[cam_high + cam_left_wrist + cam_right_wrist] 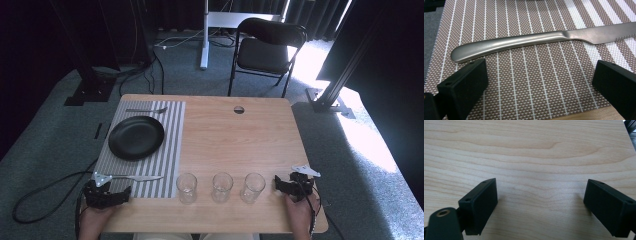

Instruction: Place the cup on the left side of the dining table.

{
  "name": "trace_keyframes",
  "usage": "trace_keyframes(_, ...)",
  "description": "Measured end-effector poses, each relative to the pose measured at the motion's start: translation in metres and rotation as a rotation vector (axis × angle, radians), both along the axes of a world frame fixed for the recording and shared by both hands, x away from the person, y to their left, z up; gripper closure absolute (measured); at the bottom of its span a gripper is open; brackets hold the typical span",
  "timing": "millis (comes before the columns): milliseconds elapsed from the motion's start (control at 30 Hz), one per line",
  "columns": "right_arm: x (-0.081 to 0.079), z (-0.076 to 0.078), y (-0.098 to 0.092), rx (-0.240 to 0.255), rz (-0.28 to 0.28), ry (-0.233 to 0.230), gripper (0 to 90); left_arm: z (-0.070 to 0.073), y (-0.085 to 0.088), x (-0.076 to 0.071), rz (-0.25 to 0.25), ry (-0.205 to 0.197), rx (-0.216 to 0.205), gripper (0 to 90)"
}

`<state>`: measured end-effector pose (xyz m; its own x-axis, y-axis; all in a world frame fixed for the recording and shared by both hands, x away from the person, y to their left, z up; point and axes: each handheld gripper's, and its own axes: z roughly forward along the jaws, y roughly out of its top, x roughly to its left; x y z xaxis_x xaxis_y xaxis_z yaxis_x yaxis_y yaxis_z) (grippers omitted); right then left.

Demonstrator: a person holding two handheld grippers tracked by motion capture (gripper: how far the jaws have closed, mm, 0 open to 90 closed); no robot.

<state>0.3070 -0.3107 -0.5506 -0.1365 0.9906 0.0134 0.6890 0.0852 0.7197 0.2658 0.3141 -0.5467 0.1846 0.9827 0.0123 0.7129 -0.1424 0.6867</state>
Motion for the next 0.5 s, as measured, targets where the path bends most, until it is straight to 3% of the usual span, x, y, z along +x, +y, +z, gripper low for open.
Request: trace_keyframes(500,0.001,0.0,0.0001,0.0,-0.005,0.001,11.3,0.0001,0.0021,-0.0008,-0.014,-0.001,-0.003,1.4)
